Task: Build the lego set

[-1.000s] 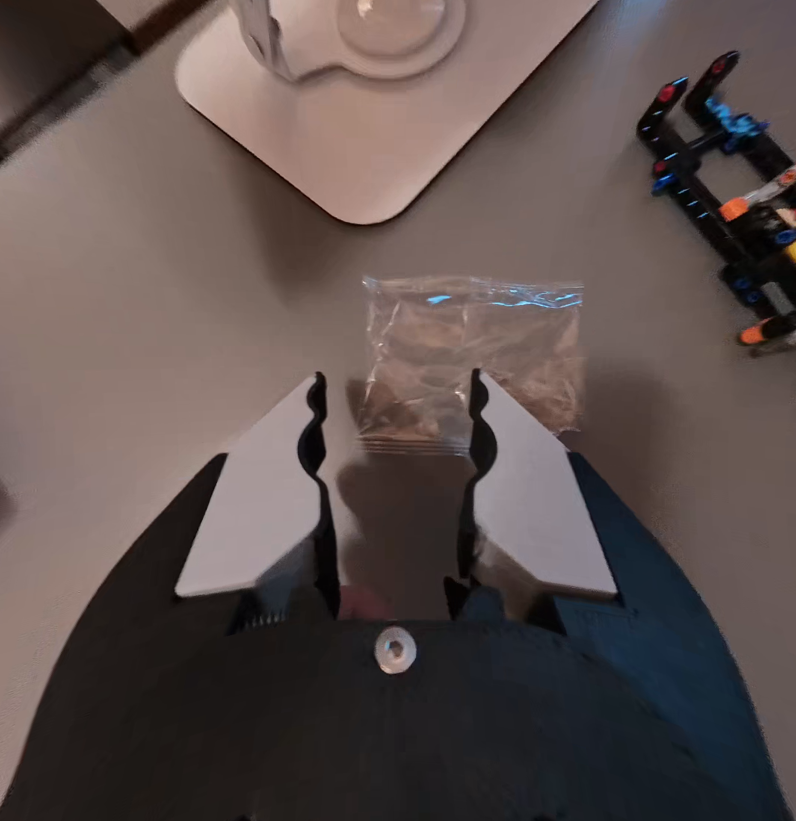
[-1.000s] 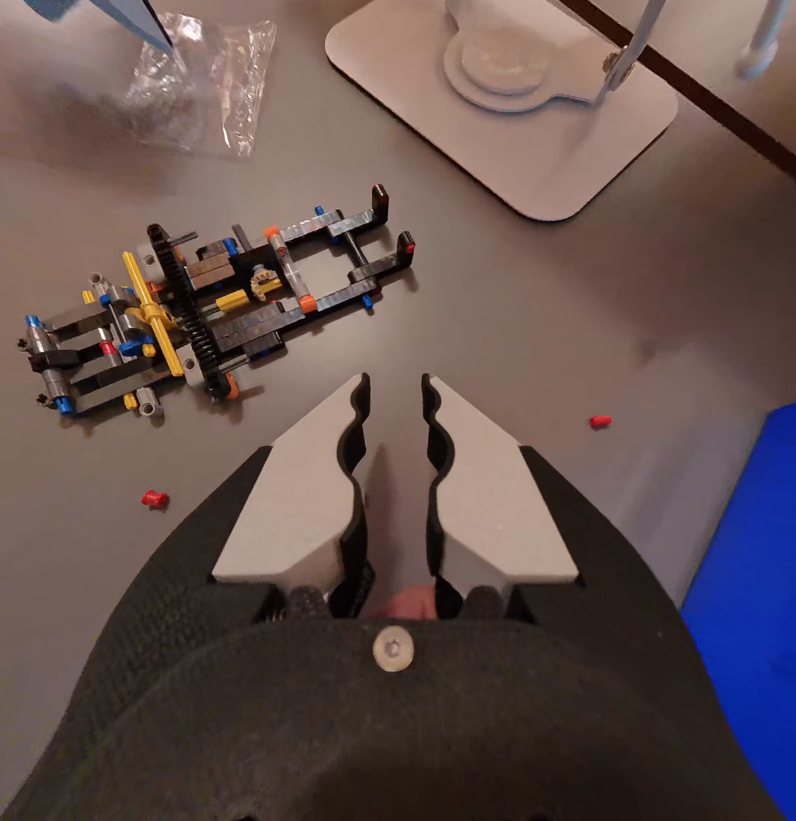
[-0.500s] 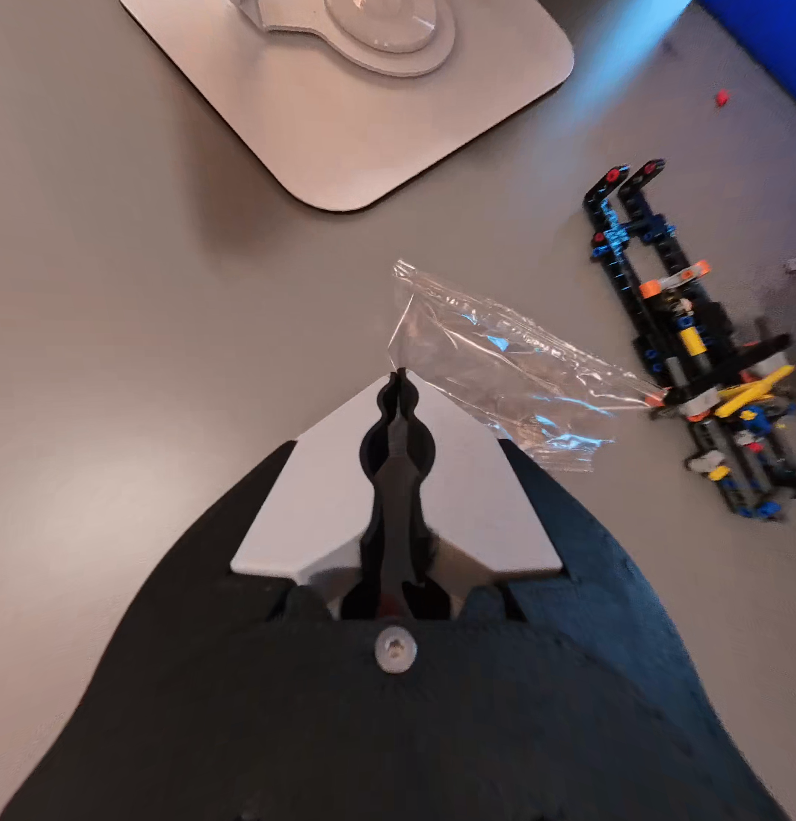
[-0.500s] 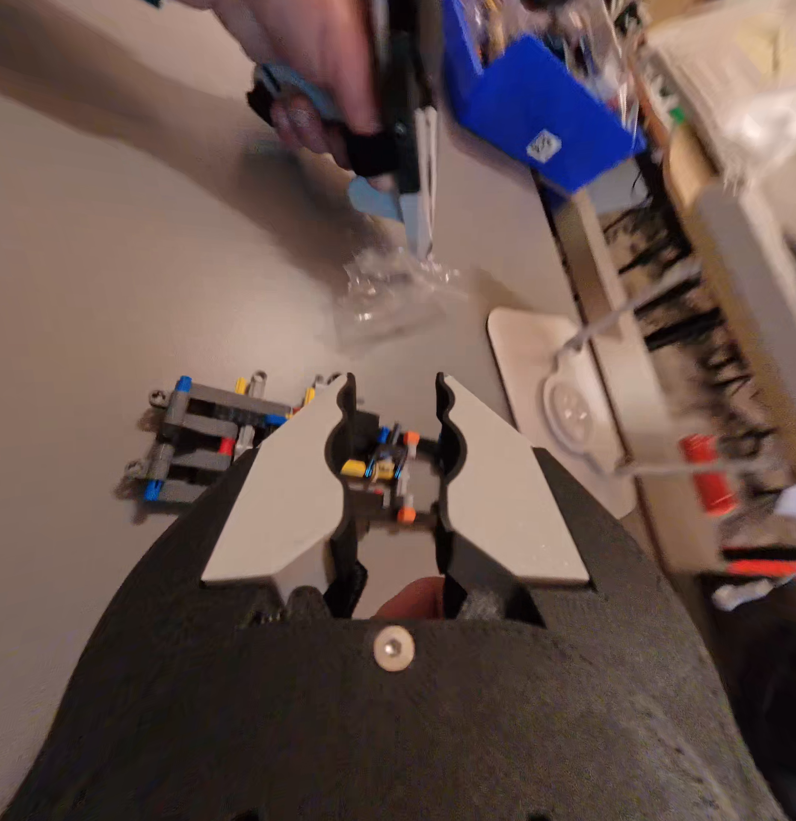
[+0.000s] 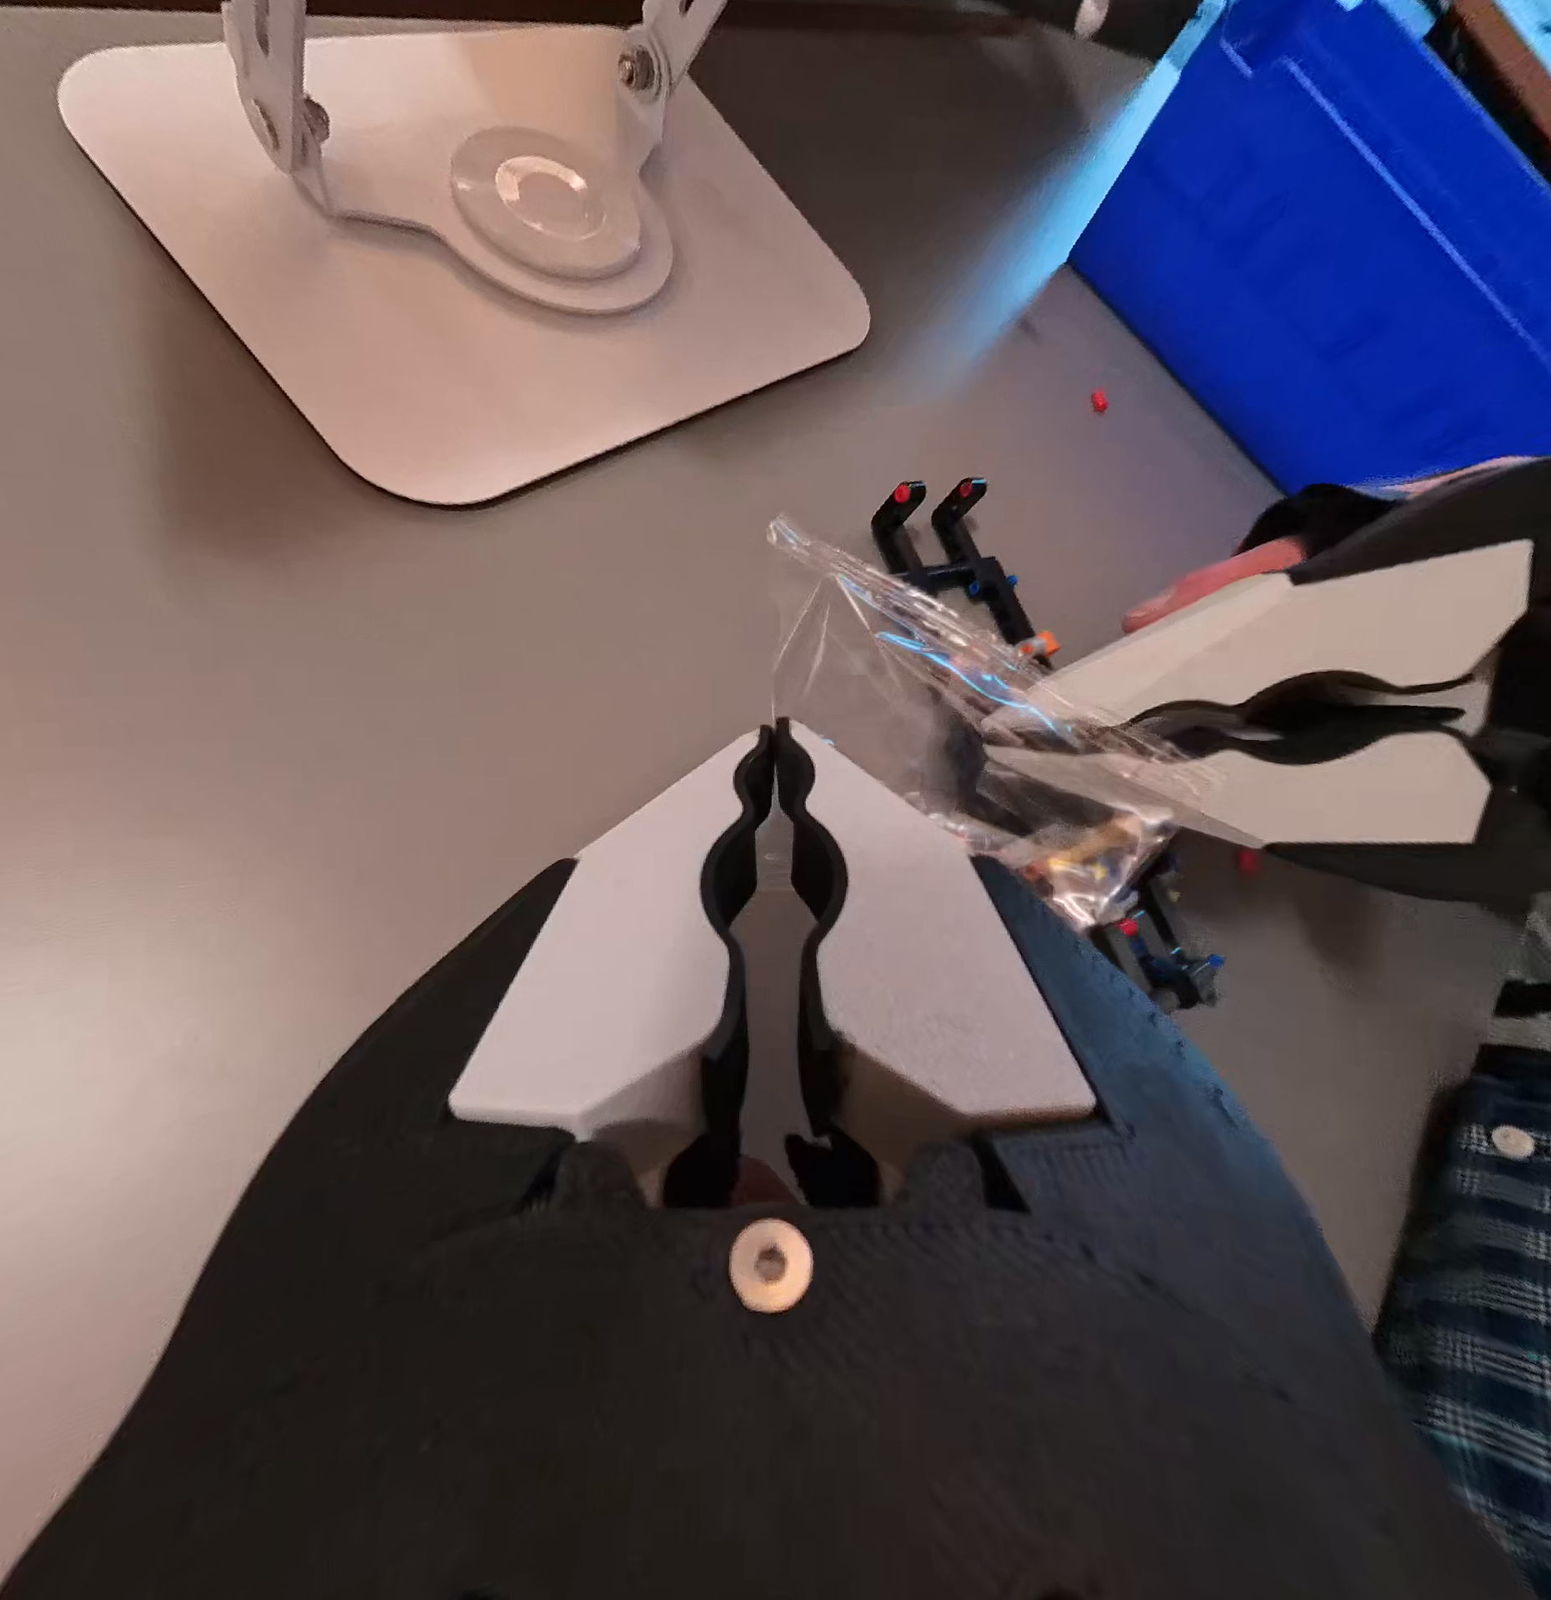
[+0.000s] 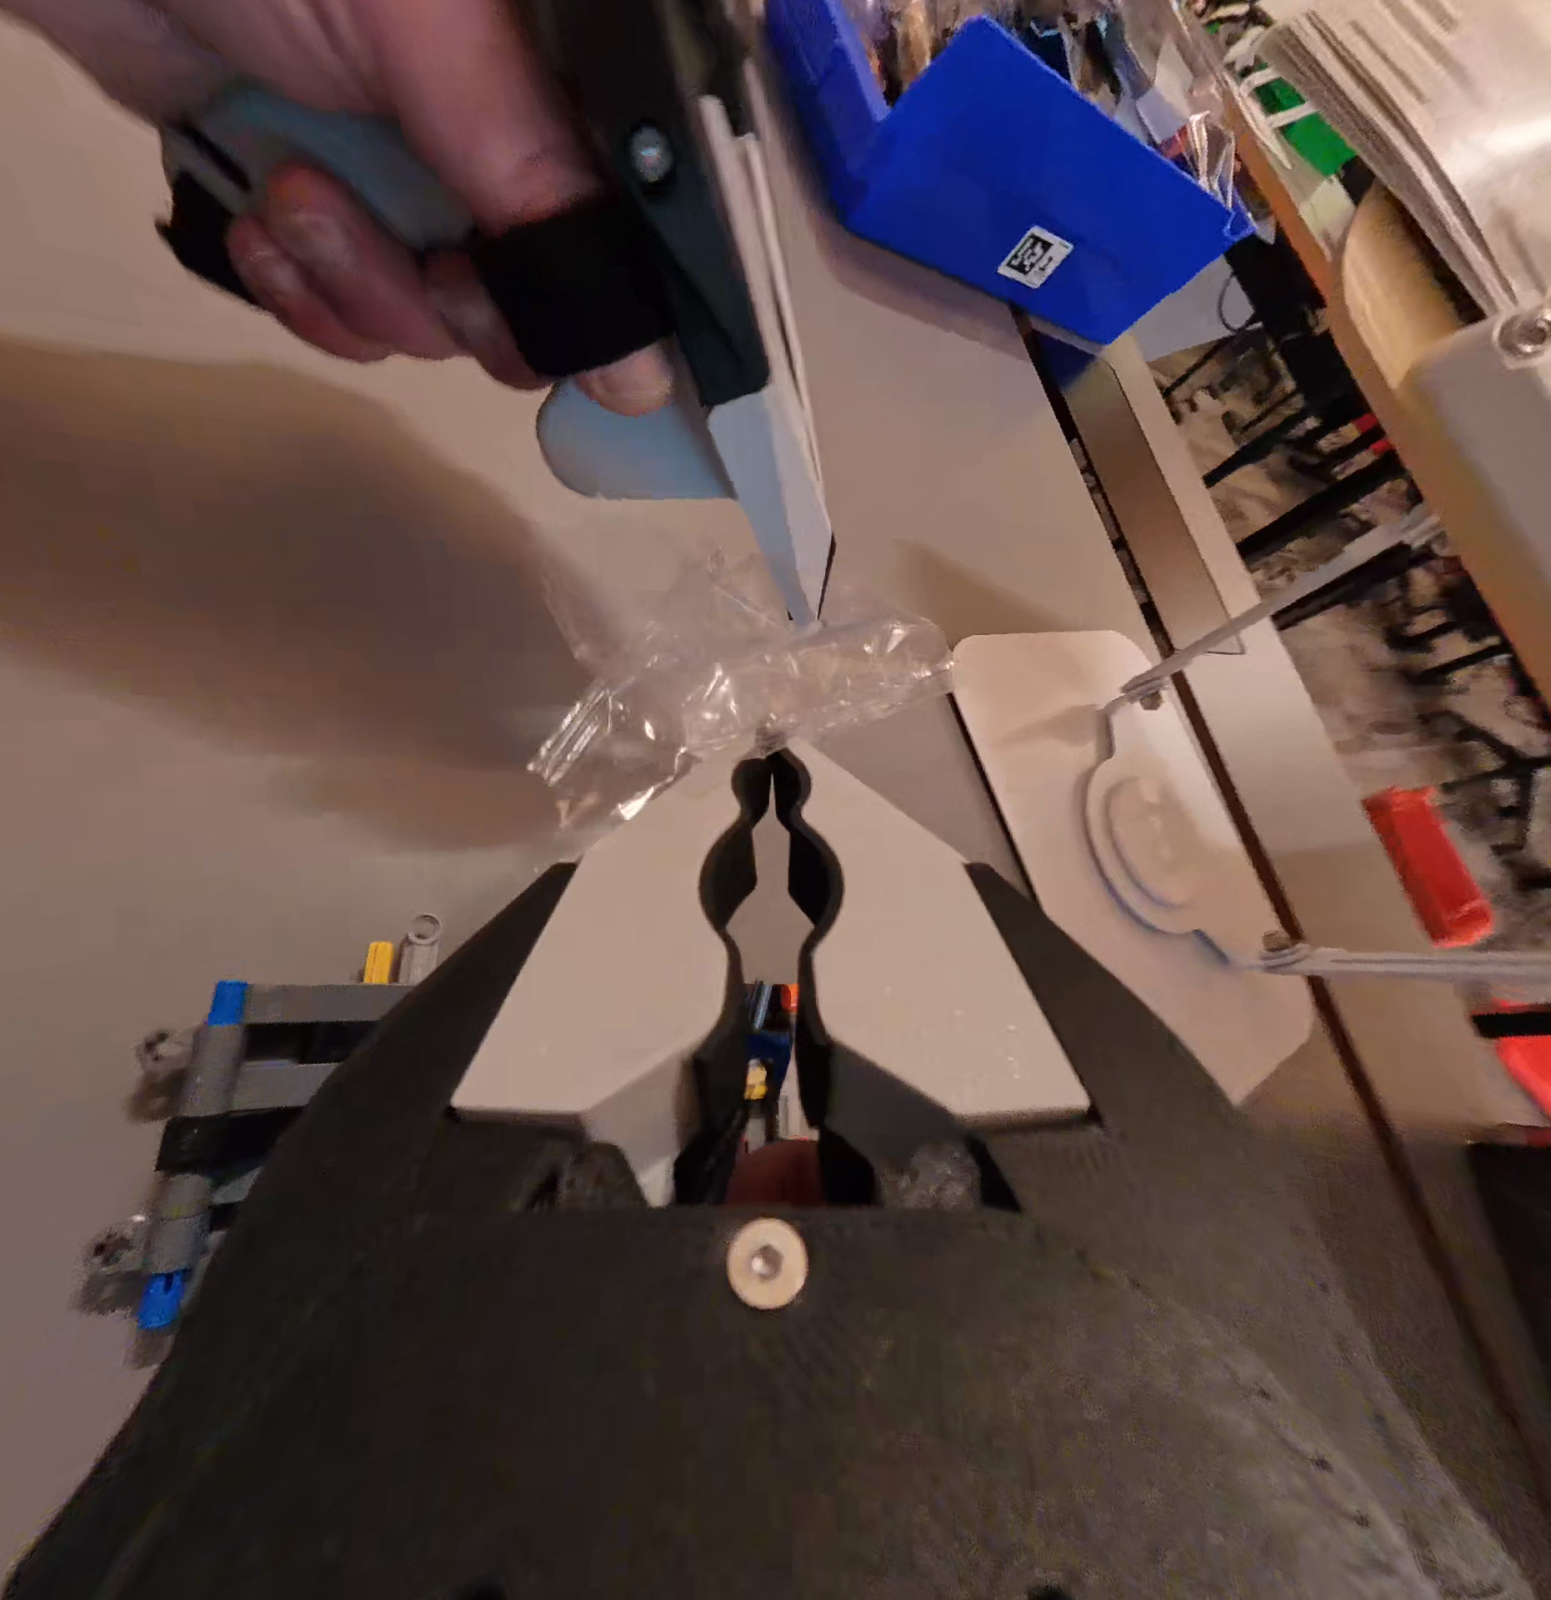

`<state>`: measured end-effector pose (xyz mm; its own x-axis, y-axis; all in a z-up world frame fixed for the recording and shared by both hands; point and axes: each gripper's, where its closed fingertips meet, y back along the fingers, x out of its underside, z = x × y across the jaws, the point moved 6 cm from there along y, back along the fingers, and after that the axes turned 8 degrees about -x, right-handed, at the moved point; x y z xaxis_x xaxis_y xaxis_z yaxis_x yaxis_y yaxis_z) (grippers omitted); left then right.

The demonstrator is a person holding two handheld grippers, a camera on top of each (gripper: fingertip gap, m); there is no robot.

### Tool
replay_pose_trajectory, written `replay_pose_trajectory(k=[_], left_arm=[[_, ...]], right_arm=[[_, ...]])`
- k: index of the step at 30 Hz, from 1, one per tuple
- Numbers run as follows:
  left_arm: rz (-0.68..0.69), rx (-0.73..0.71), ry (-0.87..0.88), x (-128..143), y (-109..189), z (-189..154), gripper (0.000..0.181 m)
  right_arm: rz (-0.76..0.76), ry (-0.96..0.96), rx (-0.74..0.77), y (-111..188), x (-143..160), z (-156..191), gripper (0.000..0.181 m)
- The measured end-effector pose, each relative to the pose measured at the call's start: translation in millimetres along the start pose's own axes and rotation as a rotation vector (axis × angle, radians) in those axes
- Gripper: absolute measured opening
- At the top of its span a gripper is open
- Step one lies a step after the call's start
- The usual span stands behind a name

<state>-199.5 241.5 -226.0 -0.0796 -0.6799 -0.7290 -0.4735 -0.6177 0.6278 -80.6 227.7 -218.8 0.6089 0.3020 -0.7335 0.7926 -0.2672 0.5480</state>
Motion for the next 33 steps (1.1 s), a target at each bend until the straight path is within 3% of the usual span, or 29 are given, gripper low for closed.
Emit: replay_pose_trajectory(k=[10, 17, 20, 24, 27, 33], left_arm=[[-0.142, 0.15, 0.044, 0.5, 21.5, -16.0, 0.004], [-0.35, 0.167, -0.088, -7.4, 57.3, -17.8, 0.042], [-0.374, 0.1, -0.272, -5.4, 66.0, -26.4, 0.05], [-0.366, -0.022, -0.584, -6.5, 63.4, -46.7, 0.06], [-0.272, 0.005, -0.779, -14.4, 55.8, -60.2, 0.064], [-0.048, 0.109, -0.913, -3.7, 33.9, -69.6, 0.023]], right_arm=[[-0.222, -0.406, -0.228, 27.7, -1.8, -29.7, 0.0], [-0.357, -0.658, -0.397, 37.5, -0.7, -40.9, 0.0], [-0.371, -0.732, -0.451, 36.1, 3.3, -42.4, 0.0], [-0.288, -0.613, -0.501, 34.7, -0.5, -33.3, 0.0], [-0.178, -0.436, -0.561, 34.7, -9.4, -25.9, 0.0], [-0.051, -0.199, -0.643, 41.0, -35.5, -24.6, 0.0]])
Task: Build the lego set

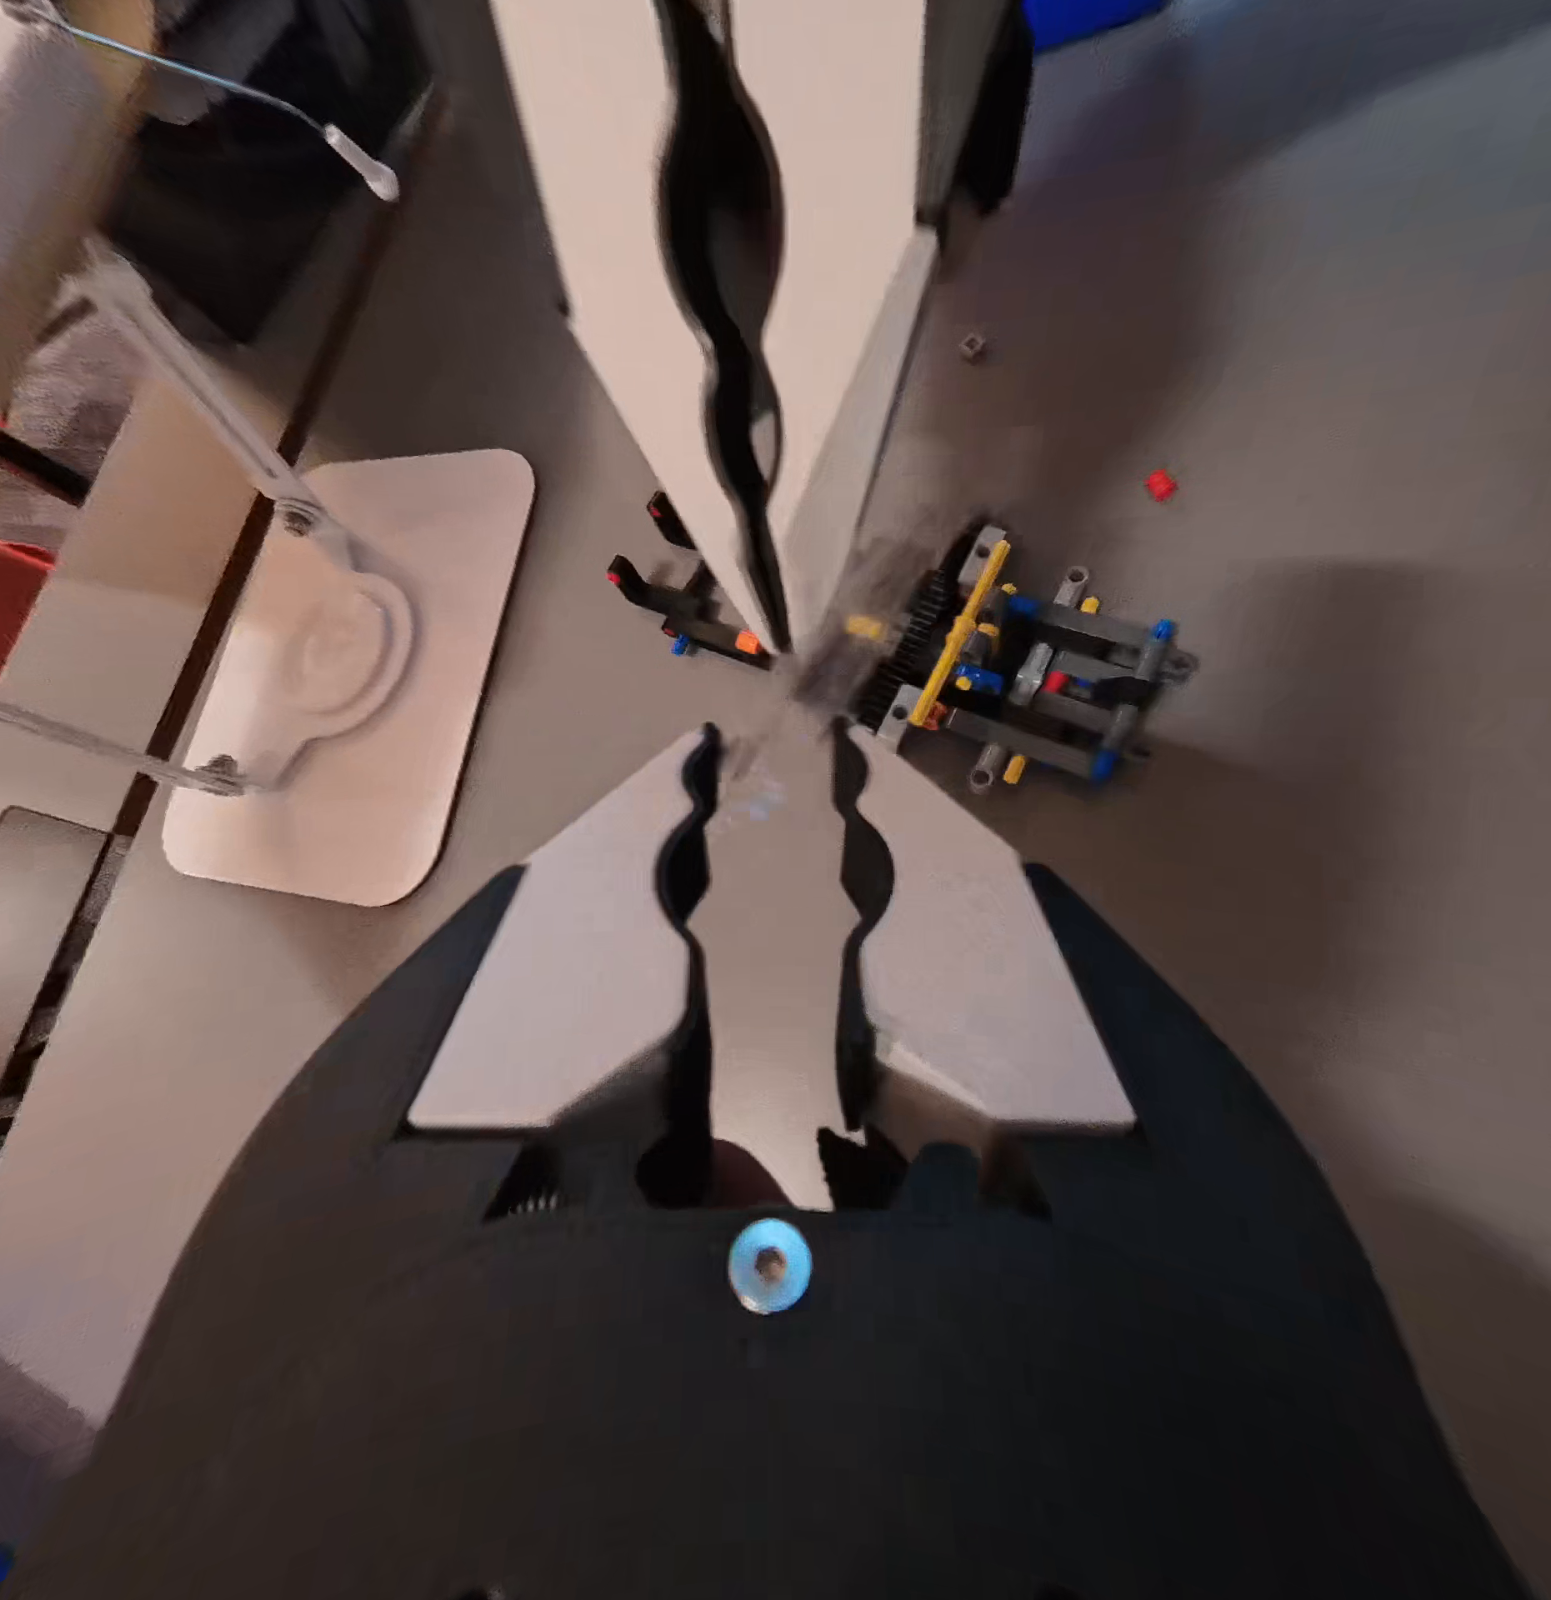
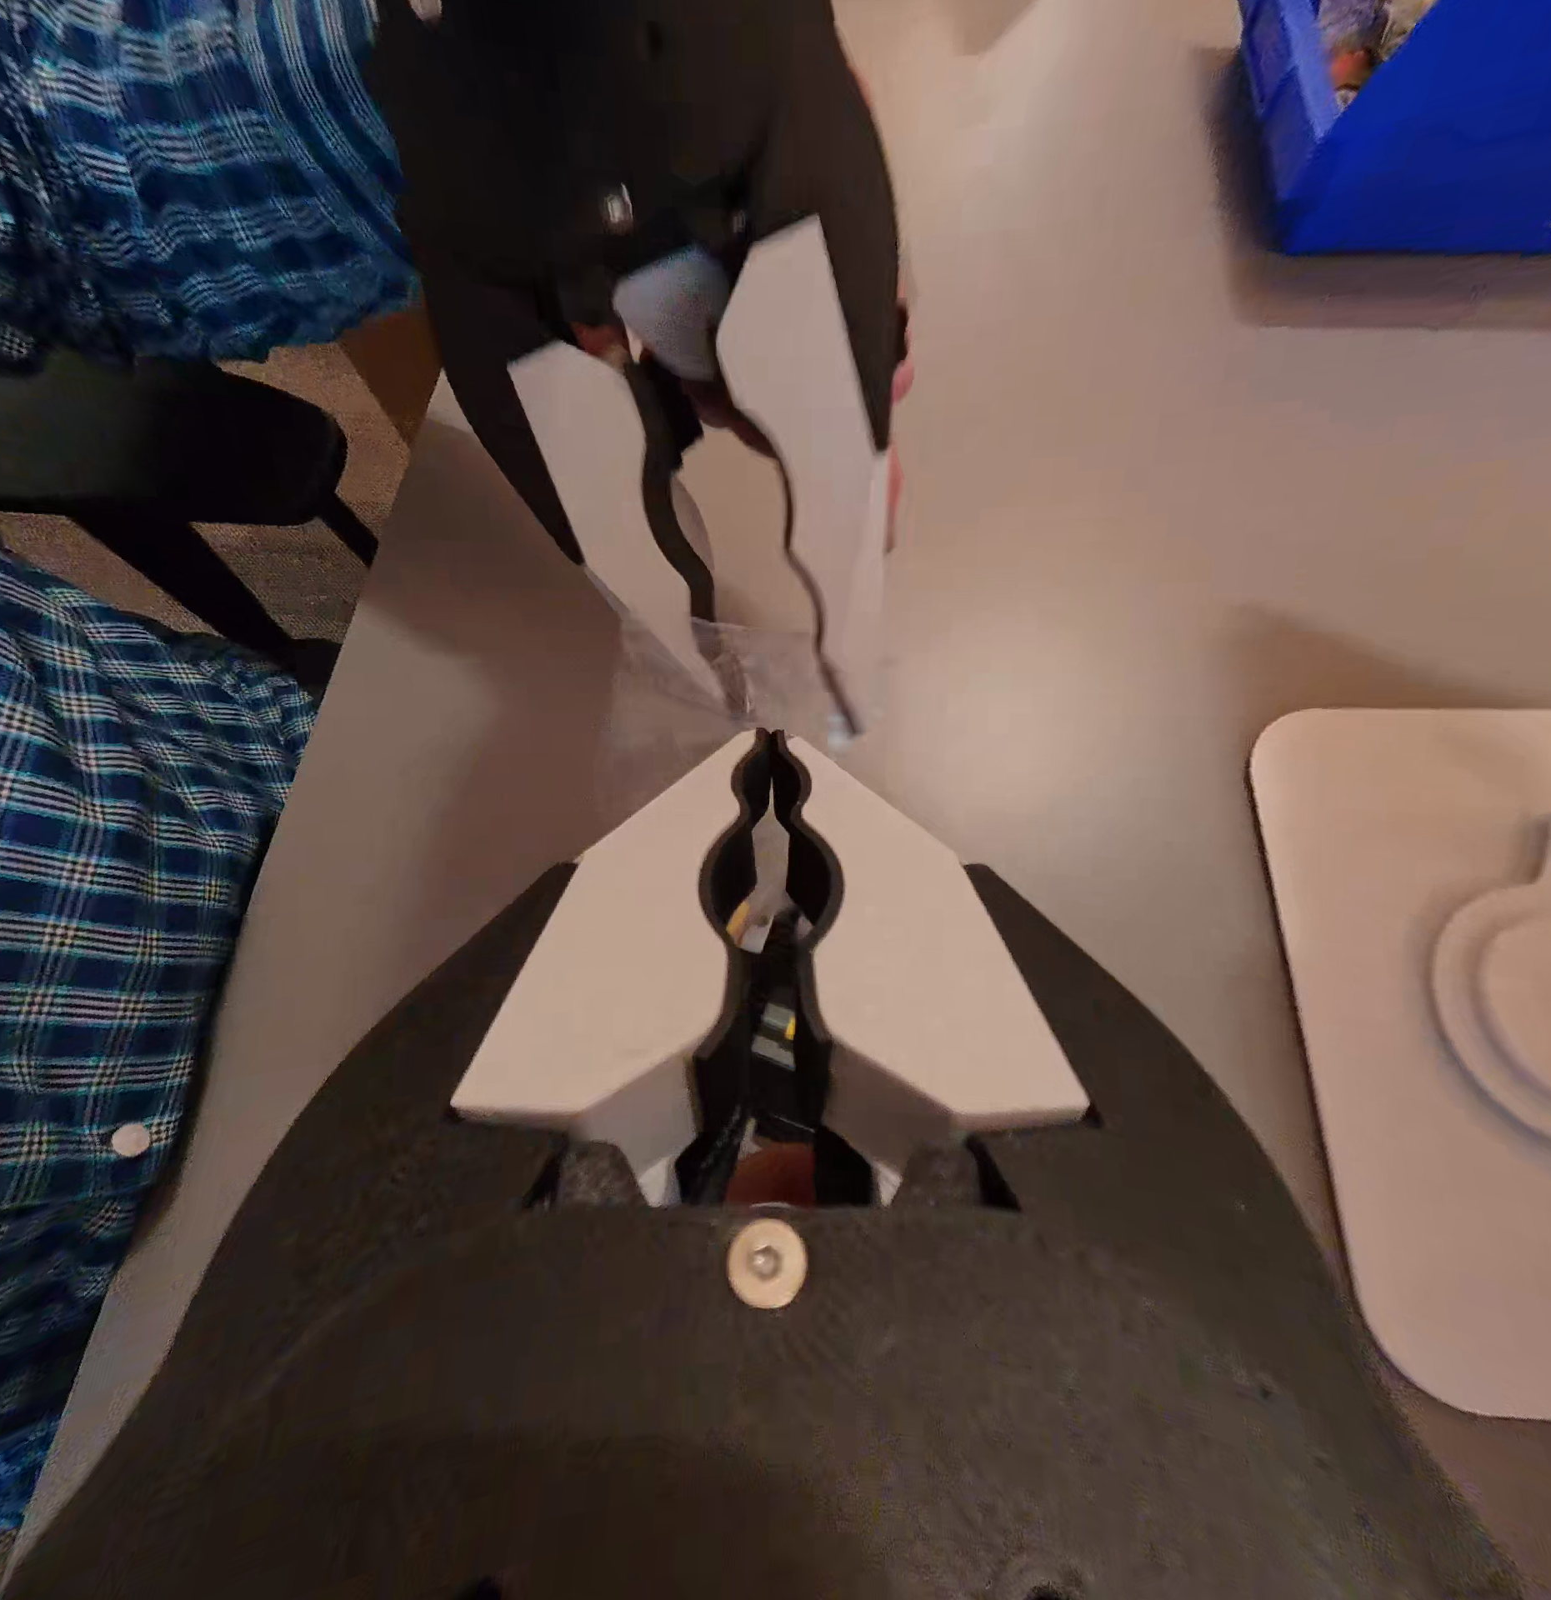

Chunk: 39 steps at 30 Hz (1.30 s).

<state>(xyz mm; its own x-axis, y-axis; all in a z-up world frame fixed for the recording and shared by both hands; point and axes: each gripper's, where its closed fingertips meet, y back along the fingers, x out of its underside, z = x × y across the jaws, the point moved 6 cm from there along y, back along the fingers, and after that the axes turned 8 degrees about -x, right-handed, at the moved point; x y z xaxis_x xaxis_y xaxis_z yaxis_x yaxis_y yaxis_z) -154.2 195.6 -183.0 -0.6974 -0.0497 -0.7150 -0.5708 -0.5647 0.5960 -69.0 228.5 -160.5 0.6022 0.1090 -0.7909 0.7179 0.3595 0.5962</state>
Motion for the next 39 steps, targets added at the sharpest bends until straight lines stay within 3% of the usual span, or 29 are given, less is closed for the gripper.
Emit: replay_pose_trajectory(k=[3, 6, 9, 16, 22, 25, 27, 28, 31, 34, 36, 39], left_arm=[[-0.062, 0.004, 0.076, 2.8, -4.8, -3.1, 0.0], [-0.181, -0.017, 0.188, 3.5, -4.5, 0.0, 0.0], [-0.303, -0.014, 0.321, 8.0, -2.6, 3.3, 0.0], [-0.551, 0.099, 0.575, 9.1, 5.9, 3.4, 0.0], [-0.688, 0.215, 0.733, 1.5, 2.6, -3.7, 0.0], [-0.71, 0.265, 0.757, -4.1, -1.1, -9.2, 0.0], [-0.718, 0.275, 0.776, -4.2, -2.1, -9.1, 0.0], [-0.71, 0.244, 0.782, -2.4, -2.9, -6.3, 0.001], [-0.679, 0.083, 0.741, 2.2, 4.3, 8.7, 0.038], [-0.57, -0.186, 0.605, -1.2, 18.3, 27.6, 0.068], [-0.541, -0.359, 0.476, -16.3, 34.3, 34.0, 0.067], [-0.427, -0.511, 0.129, -44.0, 40.6, 18.8, 0.05]], right_arm=[[0.025, 0.018, 0.01, 3.9, -8.1, -5.5, 0.0], [-0.035, -0.009, 0.058, 9.9, -17.3, -13.1, 0.0], [-0.1, -0.025, 0.148, 30.2, -21.8, -19.4, 0.018], [-0.236, -0.077, 0.242, 82.5, -9.3, -5.0, 0.014], [-0.27, -0.104, 0.169, 60.4, 3.0, 10.5, 0.025], [-0.348, -0.13, 0.126, 49.1, -0.6, 10.5, 0.0], [-0.385, -0.167, 0.108, 49.8, -0.1, 7.1, 0.0], [-0.391, -0.185, 0.105, 51.5, 1.1, 5.7, 0.0], [-0.312, -0.164, 0.165, 54.5, 6.8, 5.4, 0.0], [-0.236, -0.162, 0.243, 58.5, 9.1, 2.2, 0.0], [-0.206, -0.155, 0.295, 59.8, 8.3, -0.2, 0.0], [-0.158, -0.146, 0.308, 54.2, 7.1, 0.1, 0.0]])
